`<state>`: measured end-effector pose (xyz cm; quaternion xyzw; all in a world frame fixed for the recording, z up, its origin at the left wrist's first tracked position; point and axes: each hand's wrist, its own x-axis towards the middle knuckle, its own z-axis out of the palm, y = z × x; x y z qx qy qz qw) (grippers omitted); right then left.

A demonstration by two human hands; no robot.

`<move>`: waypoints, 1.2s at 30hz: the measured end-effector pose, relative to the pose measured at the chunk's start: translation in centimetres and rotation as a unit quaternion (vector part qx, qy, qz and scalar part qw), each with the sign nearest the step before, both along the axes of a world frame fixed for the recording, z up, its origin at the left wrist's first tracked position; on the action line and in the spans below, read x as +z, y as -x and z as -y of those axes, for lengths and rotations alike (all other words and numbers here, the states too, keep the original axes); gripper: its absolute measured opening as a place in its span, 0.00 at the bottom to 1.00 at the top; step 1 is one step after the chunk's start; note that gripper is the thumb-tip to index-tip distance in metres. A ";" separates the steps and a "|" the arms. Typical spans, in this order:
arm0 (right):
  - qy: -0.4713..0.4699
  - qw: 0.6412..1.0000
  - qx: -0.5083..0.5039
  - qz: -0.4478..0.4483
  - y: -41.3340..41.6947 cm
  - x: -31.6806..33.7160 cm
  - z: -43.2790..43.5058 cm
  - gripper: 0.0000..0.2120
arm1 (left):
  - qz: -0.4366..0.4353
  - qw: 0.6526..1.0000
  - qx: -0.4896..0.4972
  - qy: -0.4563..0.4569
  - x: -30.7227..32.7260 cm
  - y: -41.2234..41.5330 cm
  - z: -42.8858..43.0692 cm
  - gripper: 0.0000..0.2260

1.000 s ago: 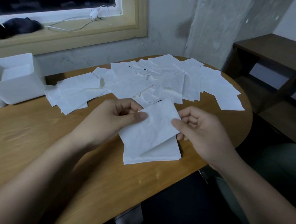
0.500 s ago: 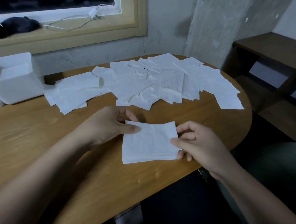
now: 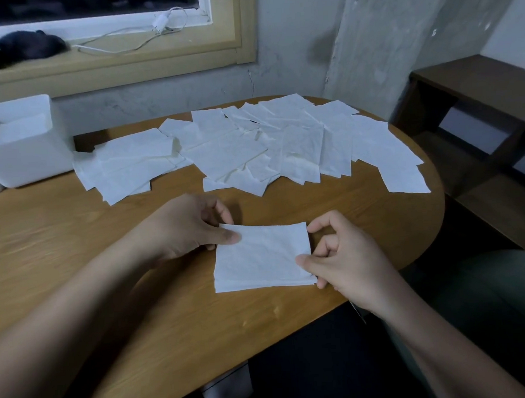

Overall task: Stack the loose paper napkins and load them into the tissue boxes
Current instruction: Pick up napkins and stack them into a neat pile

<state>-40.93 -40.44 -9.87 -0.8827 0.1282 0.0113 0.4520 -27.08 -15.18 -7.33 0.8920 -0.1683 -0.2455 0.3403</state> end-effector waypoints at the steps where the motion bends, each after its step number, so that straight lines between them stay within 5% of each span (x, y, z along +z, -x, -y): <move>1: 0.009 1.000 0.001 0.002 0.0 0.0 0.0 0.17 | 0.005 1.000 0.003 0.001 -0.1 0.0 0.0 0.11; 10: 0.198 0.973 -0.053 0.104 -1.0 -1.1 4.7 0.10 | 0.072 0.997 0.038 -0.011 -1.1 -1.0 -0.4 0.07; 15: 0.311 0.943 -0.066 0.097 -2.7 -2.4 10.0 0.21 | 0.158 0.985 0.064 0.027 -2.9 -0.7 0.0 0.04; 21: 0.355 0.931 -0.084 -0.010 -3.5 -3.2 12.3 0.32 | 0.192 0.976 0.081 0.064 -3.8 -0.7 0.2 0.03; 36: 0.321 0.933 -0.034 0.156 -2.3 -2.9 9.9 0.06 | 0.198 0.974 0.085 0.072 -3.5 -0.3 0.4 0.03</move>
